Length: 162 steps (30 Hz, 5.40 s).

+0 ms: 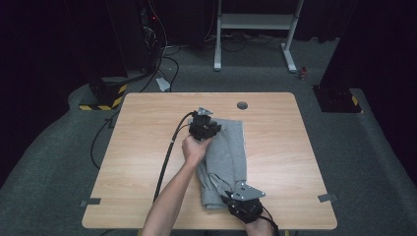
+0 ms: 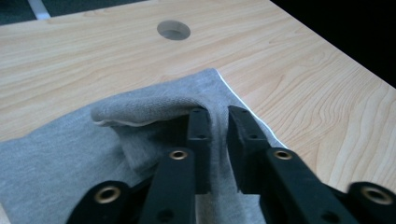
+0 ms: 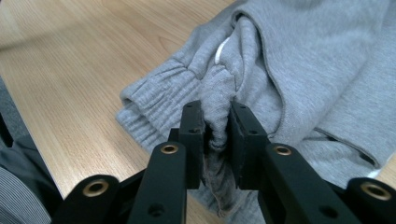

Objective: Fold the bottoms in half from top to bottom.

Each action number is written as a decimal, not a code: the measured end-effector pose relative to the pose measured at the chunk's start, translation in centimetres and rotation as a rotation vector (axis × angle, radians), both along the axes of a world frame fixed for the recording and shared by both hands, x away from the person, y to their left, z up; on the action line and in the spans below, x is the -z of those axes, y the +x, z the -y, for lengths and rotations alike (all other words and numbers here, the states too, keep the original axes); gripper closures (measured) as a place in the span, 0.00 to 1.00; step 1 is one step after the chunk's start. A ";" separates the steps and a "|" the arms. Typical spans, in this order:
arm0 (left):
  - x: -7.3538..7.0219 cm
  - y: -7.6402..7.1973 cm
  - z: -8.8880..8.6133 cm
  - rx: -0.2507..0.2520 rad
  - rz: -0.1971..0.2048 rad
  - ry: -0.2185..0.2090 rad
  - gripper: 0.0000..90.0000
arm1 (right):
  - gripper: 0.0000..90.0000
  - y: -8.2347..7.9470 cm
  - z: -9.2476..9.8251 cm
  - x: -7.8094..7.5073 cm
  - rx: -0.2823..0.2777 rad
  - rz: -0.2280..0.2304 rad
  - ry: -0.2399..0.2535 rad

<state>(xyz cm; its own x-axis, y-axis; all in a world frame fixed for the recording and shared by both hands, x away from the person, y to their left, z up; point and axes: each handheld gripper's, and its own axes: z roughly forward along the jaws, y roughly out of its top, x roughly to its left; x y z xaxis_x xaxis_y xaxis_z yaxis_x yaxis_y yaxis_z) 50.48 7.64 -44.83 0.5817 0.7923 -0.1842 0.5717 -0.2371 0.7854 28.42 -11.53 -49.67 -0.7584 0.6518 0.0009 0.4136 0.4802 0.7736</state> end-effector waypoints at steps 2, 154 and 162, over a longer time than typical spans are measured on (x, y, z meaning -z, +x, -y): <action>0.2 -0.1 0.0 -0.007 -0.008 0.002 0.80 | 0.82 0.0 0.0 0.0 0.001 -0.008 0.011; 6.1 -13.1 -5.0 -0.051 -0.002 0.150 0.51 | 0.64 8.3 -3.1 -1.1 0.105 0.063 -0.216; 7.0 -12.8 -4.6 -0.033 0.005 0.203 0.47 | 0.90 9.5 -2.0 -0.9 0.119 0.001 -0.196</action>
